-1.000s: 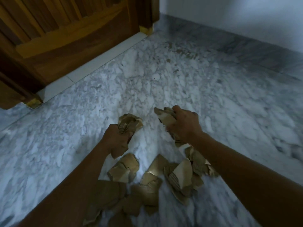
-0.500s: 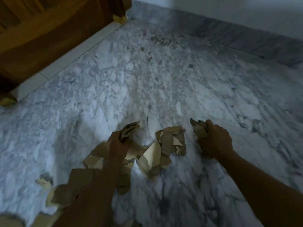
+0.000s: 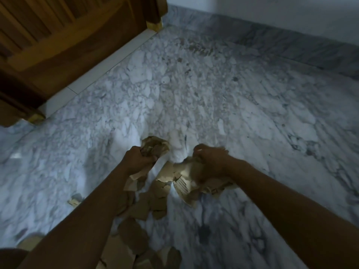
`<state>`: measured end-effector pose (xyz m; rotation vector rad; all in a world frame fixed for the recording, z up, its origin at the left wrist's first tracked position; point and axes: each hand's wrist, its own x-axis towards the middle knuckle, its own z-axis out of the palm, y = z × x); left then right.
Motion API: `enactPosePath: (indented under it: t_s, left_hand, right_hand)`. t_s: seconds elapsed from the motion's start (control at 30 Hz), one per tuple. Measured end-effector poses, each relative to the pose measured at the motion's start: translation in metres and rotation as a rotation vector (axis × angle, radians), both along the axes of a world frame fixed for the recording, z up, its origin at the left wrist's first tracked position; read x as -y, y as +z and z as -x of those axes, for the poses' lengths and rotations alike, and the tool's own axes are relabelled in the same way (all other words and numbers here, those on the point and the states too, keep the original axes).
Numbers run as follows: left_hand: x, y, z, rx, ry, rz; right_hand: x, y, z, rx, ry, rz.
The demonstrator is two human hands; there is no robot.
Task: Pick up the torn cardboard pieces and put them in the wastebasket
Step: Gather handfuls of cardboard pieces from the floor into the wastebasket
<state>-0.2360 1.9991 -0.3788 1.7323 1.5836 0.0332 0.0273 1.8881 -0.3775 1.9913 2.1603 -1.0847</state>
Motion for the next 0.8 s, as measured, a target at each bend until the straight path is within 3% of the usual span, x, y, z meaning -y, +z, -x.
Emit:
enactPosePath:
  t_s: [0.1, 0.33, 0.43, 0.53, 0.6, 0.7, 0.8]
  left_hand:
    - [0.008, -0.003, 0.017, -0.010, -0.044, 0.043]
    - [0.026, -0.021, 0.022, -0.040, -0.036, 0.097]
    - [0.028, -0.029, 0.006, -0.071, -0.113, 0.072]
    - [0.038, -0.035, -0.021, -0.060, -0.167, 0.048]
    - [0.046, -0.042, -0.036, -0.100, -0.189, -0.014]
    - [0.054, -0.048, -0.044, -0.160, -0.215, -0.090]
    - [0.056, -0.050, -0.042, -0.166, -0.198, -0.108]
  right_hand:
    - [-0.003, -0.036, 0.035, 0.225, 0.229, 0.055]
    - [0.013, -0.045, 0.043, 0.316, 0.158, -0.108]
    - [0.024, -0.028, 0.026, 0.170, 0.053, -0.135]
    - [0.032, -0.001, -0.007, -0.062, -0.188, -0.024]
    - [0.034, 0.013, -0.036, -0.090, -0.328, 0.065]
    - [0.041, 0.009, -0.075, 0.070, -0.494, 0.055]
    - [0.069, -0.024, -0.091, 0.373, -0.538, -0.008]
